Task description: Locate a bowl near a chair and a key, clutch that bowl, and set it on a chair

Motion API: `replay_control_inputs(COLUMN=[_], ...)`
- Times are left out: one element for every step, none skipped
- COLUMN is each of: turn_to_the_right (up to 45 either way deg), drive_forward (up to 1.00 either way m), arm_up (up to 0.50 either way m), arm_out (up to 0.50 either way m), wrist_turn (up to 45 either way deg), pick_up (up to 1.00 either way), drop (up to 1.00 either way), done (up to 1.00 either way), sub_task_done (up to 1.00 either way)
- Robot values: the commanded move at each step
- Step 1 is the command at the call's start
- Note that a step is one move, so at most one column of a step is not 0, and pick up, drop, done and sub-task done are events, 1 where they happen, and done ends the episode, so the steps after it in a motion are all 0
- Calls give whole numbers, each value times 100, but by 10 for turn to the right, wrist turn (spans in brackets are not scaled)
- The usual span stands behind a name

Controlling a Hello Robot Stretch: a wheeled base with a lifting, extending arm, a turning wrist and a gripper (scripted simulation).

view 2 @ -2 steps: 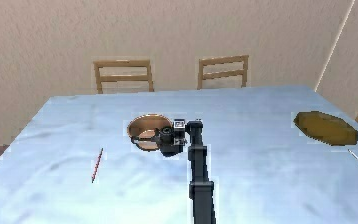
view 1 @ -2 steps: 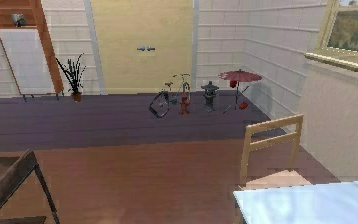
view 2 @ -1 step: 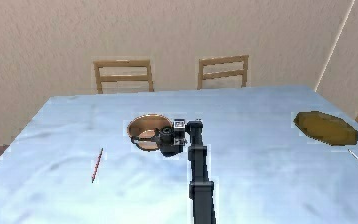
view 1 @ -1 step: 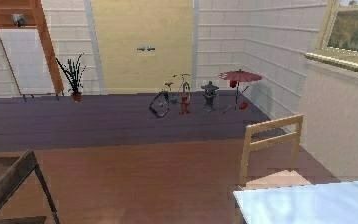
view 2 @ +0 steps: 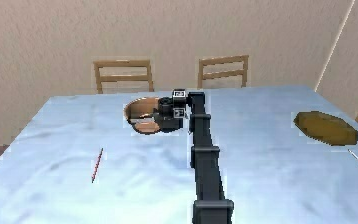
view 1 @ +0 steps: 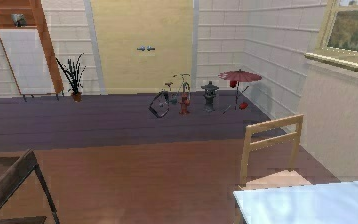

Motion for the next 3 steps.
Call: replay_control_inputs(turn_to_the_right=[0,0,0], drive_forward=[0,0,0], arm_up=[14,0,0], arm_out=[0,0,0], wrist_turn=[0,-450,-450], pick_up=[0,0,0], drop=[0,0,0], done=[0,0,0], sub_task_done=[0,0,0])
